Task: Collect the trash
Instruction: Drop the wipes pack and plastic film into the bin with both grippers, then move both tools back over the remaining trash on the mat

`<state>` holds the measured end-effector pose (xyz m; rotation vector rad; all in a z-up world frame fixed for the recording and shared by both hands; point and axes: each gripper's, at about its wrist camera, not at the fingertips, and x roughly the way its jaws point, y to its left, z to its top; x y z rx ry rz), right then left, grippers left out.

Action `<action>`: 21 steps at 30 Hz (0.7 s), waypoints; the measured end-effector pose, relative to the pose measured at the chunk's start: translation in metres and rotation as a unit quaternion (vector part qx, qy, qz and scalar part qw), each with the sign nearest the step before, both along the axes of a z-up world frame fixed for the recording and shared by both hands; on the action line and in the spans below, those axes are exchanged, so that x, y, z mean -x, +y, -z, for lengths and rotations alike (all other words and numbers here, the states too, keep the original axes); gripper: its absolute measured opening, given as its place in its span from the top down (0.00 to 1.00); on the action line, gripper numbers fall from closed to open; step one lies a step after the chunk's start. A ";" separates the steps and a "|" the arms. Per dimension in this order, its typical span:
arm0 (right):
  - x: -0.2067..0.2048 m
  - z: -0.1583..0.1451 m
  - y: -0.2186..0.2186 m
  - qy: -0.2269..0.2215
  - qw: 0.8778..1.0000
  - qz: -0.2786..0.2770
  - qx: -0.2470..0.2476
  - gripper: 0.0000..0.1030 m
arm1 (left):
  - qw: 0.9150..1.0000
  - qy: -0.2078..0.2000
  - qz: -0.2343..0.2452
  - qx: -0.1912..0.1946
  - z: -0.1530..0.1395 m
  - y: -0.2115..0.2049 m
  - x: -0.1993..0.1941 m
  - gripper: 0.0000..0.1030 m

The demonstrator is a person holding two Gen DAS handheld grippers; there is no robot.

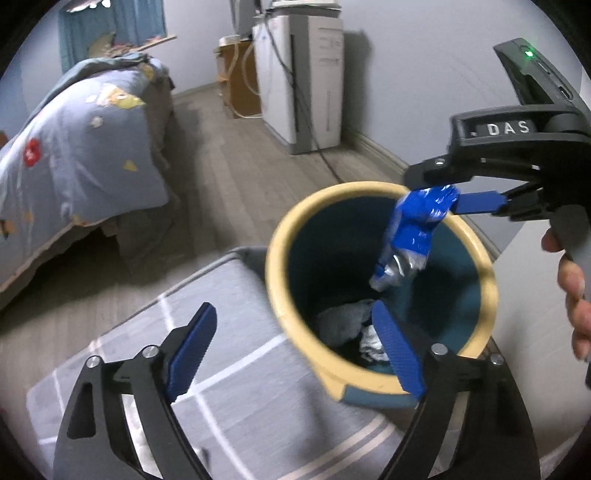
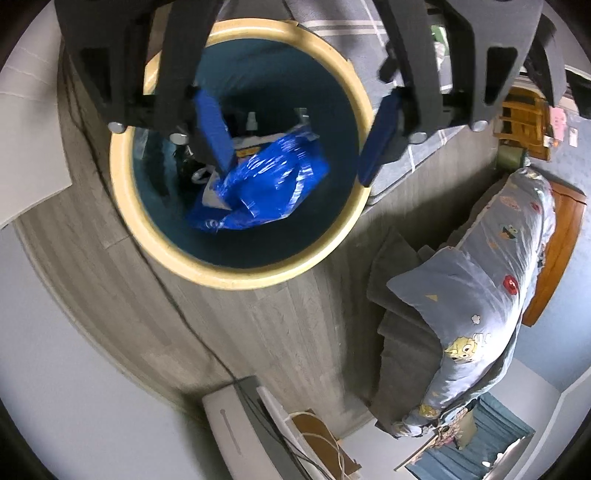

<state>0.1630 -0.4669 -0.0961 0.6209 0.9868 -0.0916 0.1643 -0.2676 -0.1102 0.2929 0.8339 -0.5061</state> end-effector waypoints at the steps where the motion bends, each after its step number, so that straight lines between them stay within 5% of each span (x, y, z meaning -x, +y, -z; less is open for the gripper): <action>1: 0.001 -0.002 0.001 -0.002 1.000 0.003 -0.001 0.25 | 1.000 -0.001 -0.005 0.002 -0.002 0.005 0.000 0.15; 7: 0.006 -0.016 0.007 -0.008 1.000 0.015 0.009 0.07 | 0.999 -0.007 -0.045 0.010 -0.018 0.042 0.004 0.12; 21: 0.010 -0.054 0.071 0.001 0.993 -0.036 0.112 0.05 | 0.990 -0.047 -0.133 0.005 -0.079 0.154 0.040 0.08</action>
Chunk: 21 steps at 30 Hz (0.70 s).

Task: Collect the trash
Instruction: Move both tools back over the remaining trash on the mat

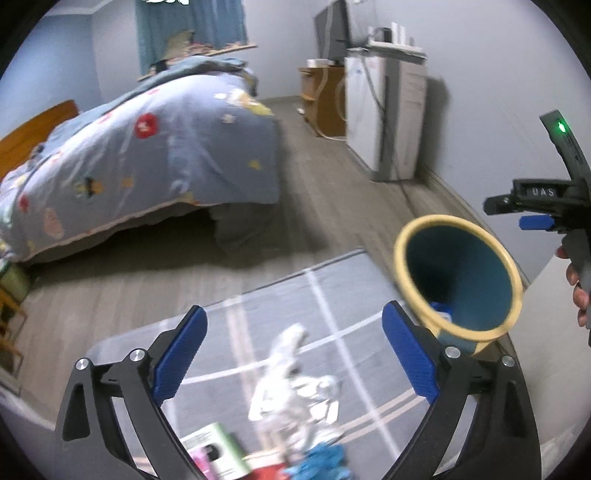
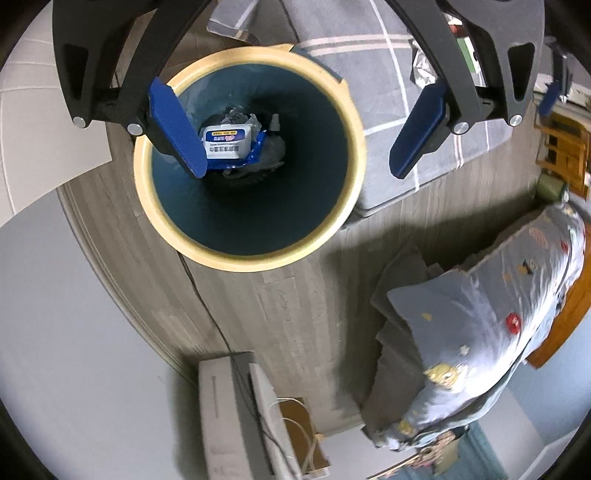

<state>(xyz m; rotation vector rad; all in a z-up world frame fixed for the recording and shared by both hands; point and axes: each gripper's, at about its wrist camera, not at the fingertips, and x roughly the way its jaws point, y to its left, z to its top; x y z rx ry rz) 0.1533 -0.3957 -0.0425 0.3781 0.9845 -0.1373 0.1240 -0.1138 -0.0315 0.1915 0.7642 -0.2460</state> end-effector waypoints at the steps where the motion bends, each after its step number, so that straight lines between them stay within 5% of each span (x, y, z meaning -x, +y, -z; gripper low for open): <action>1: 0.000 -0.002 0.006 -0.001 1.000 -0.005 0.001 0.05 | 1.000 -0.002 -0.007 0.000 -0.003 0.009 0.003 0.08; 9: 0.005 -0.019 0.062 -0.008 0.999 -0.044 0.006 0.05 | 0.998 -0.016 -0.065 -0.014 -0.022 0.083 0.032 0.07; 21: 0.008 -0.023 0.165 -0.003 0.993 -0.113 0.025 0.05 | 0.991 -0.005 -0.133 -0.002 -0.011 0.154 0.067 0.07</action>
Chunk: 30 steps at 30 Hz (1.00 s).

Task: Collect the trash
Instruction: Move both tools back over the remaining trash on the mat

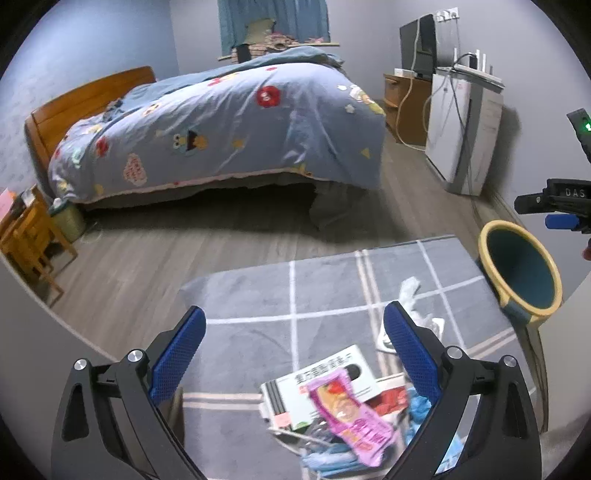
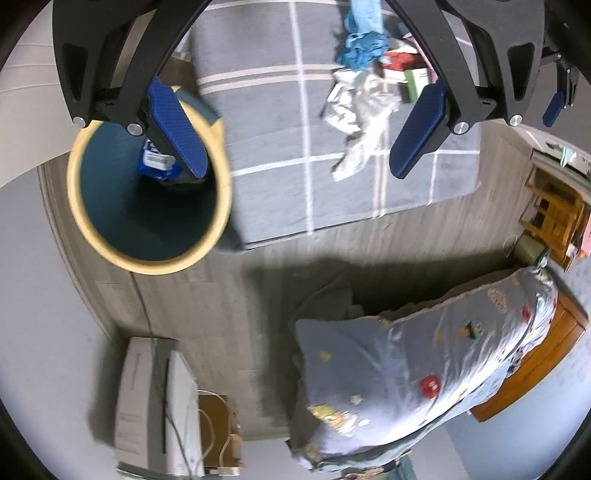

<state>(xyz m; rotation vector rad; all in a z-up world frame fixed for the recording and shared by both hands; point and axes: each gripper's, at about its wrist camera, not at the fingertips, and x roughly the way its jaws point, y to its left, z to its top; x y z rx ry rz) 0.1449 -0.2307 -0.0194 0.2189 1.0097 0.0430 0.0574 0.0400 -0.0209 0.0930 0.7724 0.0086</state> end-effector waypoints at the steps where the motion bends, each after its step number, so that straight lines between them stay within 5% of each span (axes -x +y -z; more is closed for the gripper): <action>1: 0.001 0.002 0.006 0.001 1.000 -0.003 0.003 0.05 | 1.000 0.001 -0.004 0.004 0.002 0.004 0.002 0.07; 17: 0.006 0.070 0.080 0.053 0.992 -0.074 0.084 0.05 | 0.997 0.076 -0.010 0.015 0.075 0.007 0.004 0.07; 26: -0.001 0.105 0.092 0.100 0.988 -0.100 0.054 0.07 | 0.994 0.111 0.019 0.012 0.098 -0.009 0.001 0.07; 30: -0.006 0.124 0.099 0.139 0.984 -0.108 0.033 0.18 | 0.991 0.127 0.030 0.024 0.105 -0.014 -0.001 0.08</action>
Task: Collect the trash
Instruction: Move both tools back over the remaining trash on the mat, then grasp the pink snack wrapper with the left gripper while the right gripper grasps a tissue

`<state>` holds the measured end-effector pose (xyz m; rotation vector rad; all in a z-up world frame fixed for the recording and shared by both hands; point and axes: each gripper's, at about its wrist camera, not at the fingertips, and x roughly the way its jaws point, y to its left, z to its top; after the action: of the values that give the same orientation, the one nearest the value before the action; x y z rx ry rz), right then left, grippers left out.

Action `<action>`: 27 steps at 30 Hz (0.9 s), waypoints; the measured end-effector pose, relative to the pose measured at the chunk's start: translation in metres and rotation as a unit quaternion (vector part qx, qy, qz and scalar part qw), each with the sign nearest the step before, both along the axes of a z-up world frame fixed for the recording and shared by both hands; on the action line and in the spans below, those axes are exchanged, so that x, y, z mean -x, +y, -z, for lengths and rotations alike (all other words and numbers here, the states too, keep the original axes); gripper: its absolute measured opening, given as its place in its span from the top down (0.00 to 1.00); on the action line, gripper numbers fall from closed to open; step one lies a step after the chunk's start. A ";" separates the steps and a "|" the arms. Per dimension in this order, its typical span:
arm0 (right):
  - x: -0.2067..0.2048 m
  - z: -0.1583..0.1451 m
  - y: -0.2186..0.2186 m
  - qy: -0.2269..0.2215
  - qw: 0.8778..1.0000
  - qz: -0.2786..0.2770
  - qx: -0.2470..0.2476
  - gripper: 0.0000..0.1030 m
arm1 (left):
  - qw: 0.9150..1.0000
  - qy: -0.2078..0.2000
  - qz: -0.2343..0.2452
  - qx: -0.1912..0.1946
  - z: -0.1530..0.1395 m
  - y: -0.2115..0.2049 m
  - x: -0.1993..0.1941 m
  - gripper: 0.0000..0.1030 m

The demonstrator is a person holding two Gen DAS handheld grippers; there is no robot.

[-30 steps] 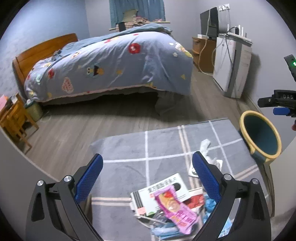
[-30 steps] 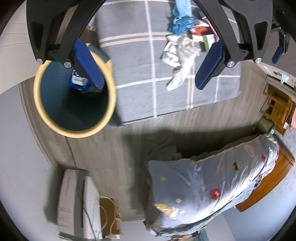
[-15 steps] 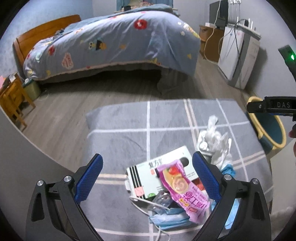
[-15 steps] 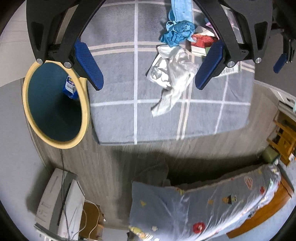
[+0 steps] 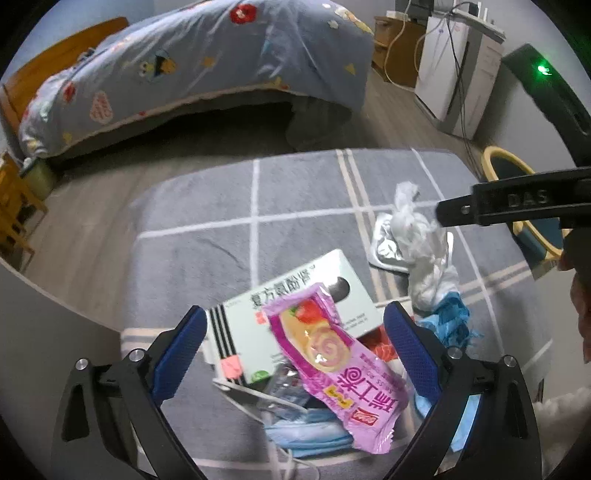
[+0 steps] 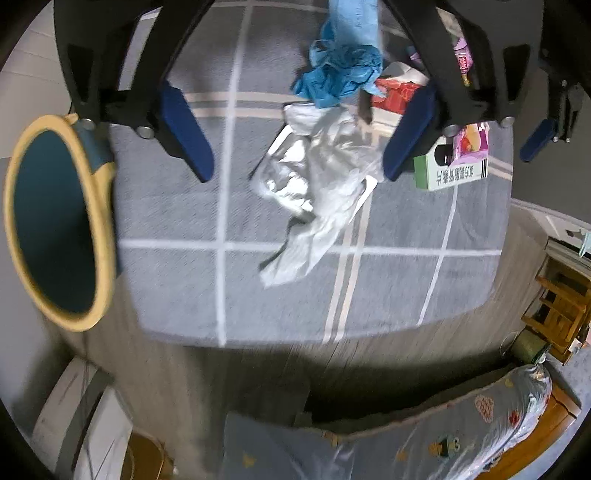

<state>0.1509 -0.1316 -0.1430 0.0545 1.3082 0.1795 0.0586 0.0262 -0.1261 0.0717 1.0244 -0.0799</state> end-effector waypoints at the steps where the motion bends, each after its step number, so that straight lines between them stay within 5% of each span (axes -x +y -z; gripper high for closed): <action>1: -0.001 0.002 0.001 0.007 1.000 0.000 -0.005 0.23 | 1.000 0.005 0.003 0.001 0.003 -0.001 0.000 0.09; 5: -0.007 0.014 0.007 0.033 0.999 -0.002 -0.027 0.37 | 1.000 0.025 0.014 0.009 0.012 -0.003 -0.003 0.10; 9: -0.009 0.025 0.015 0.057 0.998 -0.016 -0.025 0.55 | 0.998 0.054 0.028 0.017 0.022 -0.006 -0.007 0.35; 11: -0.010 0.031 0.016 0.074 0.997 -0.016 -0.029 0.73 | 0.997 0.067 0.032 0.018 0.028 -0.007 -0.007 0.44; 19: -0.007 0.010 0.017 0.065 0.997 -0.027 -0.042 0.87 | 0.997 0.057 0.033 0.028 0.018 -0.003 -0.005 0.72; 27: 0.003 -0.050 0.002 -0.023 0.998 -0.019 -0.056 0.89 | 0.999 0.015 0.038 0.030 -0.013 -0.002 0.002 0.78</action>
<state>0.1476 -0.1297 -0.0933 0.1204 1.2531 0.2840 0.0565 0.0245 -0.1132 0.0555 1.0483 -0.1817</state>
